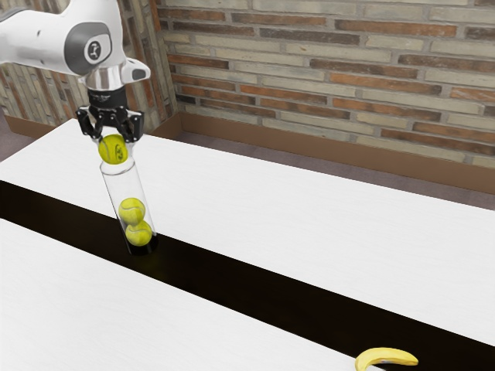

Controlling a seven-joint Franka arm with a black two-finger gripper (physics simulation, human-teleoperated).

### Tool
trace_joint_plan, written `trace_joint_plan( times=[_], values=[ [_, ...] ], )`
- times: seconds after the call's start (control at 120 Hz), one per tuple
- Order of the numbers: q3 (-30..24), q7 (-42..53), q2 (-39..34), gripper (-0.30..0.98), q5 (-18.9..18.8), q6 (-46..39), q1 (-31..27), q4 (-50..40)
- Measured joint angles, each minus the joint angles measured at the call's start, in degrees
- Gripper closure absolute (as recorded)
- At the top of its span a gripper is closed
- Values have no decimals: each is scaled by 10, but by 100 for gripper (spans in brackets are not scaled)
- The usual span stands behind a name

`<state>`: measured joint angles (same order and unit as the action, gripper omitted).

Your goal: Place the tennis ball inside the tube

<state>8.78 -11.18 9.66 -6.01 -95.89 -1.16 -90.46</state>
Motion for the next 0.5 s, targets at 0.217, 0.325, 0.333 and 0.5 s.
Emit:
trace_joint_plan(
  times=[0.217, 0.325, 0.333, 0.5],
  values=[
    [0, 26, 18, 32, 9, 1, -20, 10],
    [0, 39, 33, 32, 15, -8, -26, 17],
    [0, 40, 35, 32, 15, -9, -27, 18],
    [-1, 57, 49, 22, 23, -20, -30, 31]
  ],
)
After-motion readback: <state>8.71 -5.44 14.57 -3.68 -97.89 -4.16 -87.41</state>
